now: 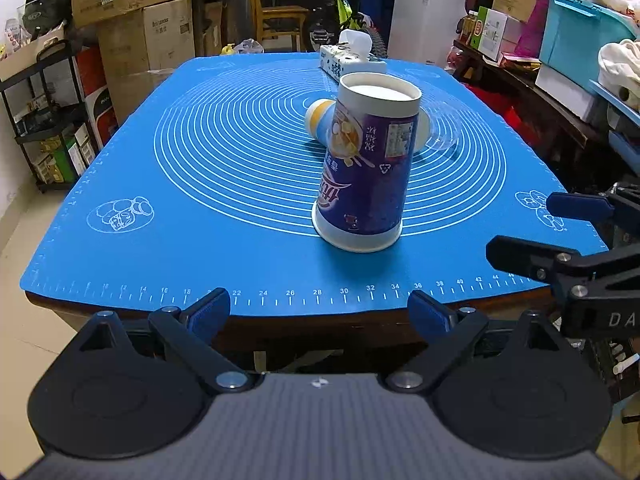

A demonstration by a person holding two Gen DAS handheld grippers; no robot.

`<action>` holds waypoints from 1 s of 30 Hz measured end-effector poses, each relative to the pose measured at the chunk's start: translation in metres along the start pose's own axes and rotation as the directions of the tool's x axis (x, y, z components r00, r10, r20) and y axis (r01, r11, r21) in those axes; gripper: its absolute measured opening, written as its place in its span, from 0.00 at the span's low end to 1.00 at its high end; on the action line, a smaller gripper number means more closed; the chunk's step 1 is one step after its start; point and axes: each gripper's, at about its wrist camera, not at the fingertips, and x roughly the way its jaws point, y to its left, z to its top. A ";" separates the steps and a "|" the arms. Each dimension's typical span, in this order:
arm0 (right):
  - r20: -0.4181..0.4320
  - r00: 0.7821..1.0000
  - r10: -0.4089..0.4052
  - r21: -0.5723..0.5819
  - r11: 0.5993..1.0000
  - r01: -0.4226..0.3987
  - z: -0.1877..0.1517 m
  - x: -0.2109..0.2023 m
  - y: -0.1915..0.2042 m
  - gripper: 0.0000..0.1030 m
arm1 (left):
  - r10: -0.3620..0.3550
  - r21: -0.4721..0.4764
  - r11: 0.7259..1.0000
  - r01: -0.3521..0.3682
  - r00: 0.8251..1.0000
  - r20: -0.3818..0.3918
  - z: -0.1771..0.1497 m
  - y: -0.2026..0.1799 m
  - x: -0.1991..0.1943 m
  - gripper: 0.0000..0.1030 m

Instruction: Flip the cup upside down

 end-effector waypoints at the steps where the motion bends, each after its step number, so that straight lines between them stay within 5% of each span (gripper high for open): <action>1: -0.004 1.000 -0.005 0.000 1.000 0.005 -0.001 -0.001 0.001 0.90 | 0.001 0.003 1.000 -0.001 1.000 0.002 0.000 -0.001 -0.001 0.92; 30: -0.047 0.998 -0.037 0.016 0.999 0.038 -0.010 -0.002 -0.001 0.90 | 0.002 0.040 0.999 -0.003 1.000 0.007 0.002 -0.013 -0.002 0.92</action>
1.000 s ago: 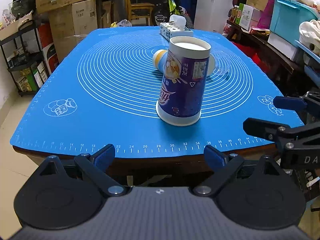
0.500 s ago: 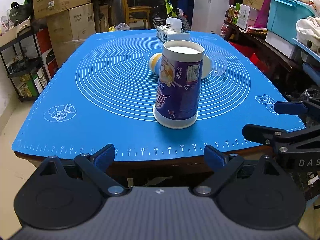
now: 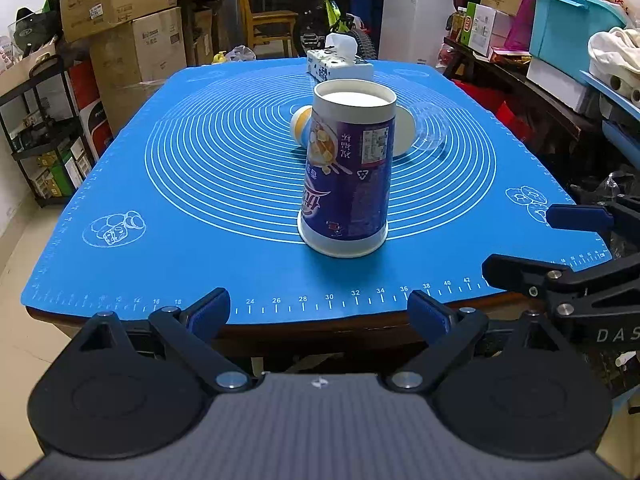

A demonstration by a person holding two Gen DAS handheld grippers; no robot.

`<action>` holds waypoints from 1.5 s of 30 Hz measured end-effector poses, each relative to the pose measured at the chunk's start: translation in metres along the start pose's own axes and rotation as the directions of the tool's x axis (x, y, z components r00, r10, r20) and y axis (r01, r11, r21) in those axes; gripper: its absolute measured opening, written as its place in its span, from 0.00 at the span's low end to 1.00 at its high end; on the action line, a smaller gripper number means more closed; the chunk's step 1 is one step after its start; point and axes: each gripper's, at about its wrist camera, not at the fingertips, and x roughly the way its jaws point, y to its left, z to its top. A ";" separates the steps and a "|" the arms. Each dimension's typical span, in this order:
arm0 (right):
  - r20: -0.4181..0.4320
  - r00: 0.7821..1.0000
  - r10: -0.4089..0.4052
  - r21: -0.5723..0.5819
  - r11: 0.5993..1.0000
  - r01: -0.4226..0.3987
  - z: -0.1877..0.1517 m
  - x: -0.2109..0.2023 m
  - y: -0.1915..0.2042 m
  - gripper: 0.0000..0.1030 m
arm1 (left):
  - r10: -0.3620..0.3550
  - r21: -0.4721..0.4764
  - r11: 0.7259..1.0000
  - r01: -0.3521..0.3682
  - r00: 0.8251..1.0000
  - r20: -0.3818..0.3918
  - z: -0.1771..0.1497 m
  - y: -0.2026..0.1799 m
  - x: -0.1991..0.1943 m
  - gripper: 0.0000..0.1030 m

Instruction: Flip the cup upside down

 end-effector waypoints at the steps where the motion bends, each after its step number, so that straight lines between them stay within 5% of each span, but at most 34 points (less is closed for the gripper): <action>1: -0.002 1.000 -0.001 0.001 1.000 0.001 0.000 0.000 0.000 0.90 | 0.001 0.002 1.000 -0.001 1.000 0.001 0.000 0.000 0.000 0.92; 45: -0.037 0.999 -0.010 0.022 1.000 0.011 -0.003 0.003 -0.005 0.90 | 0.006 0.017 1.000 -0.006 1.000 0.000 0.001 -0.002 0.001 0.92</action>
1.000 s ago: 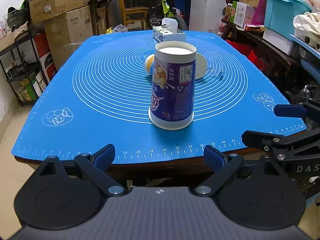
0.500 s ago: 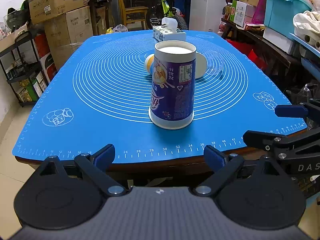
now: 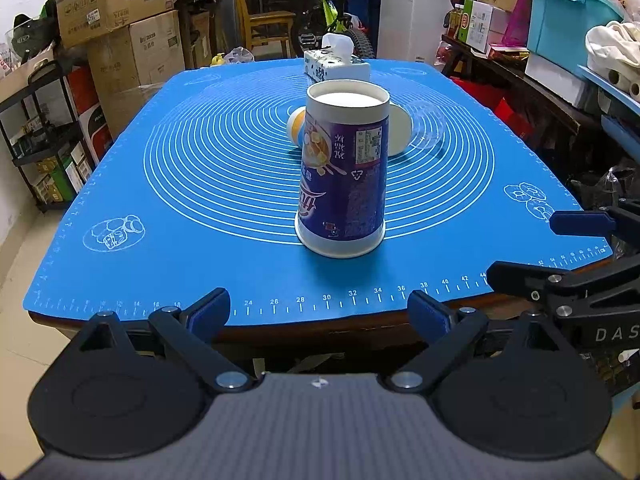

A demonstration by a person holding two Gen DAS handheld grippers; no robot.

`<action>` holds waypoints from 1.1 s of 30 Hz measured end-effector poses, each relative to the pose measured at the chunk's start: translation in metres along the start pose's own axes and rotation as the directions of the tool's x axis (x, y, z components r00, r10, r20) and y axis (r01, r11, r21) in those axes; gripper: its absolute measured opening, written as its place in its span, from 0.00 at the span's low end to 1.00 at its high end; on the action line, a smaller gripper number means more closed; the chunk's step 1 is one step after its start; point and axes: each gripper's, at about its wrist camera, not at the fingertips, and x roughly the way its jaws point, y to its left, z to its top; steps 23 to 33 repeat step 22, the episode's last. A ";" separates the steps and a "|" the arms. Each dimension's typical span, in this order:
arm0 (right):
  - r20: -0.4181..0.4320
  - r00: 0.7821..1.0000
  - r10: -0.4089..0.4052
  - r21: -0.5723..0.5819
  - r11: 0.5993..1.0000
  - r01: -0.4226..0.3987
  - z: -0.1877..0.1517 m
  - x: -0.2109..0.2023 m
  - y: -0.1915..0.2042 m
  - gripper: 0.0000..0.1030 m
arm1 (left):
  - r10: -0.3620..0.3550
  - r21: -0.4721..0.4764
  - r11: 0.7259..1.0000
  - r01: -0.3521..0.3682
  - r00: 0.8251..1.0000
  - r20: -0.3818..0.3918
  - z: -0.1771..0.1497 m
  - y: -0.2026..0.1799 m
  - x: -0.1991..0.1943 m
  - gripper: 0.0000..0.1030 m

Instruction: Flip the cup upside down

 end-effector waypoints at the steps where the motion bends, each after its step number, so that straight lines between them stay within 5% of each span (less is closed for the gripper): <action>1: 0.000 1.000 0.000 0.000 1.000 0.000 0.000 0.000 0.000 0.90 | 0.000 0.000 1.000 0.000 1.000 -0.001 0.000 0.000 0.000 0.92; 33: -0.009 1.000 0.002 0.009 1.000 -0.002 -0.004 0.001 -0.004 0.90 | 0.000 -0.007 1.000 -0.001 1.000 -0.011 0.000 -0.002 0.001 0.92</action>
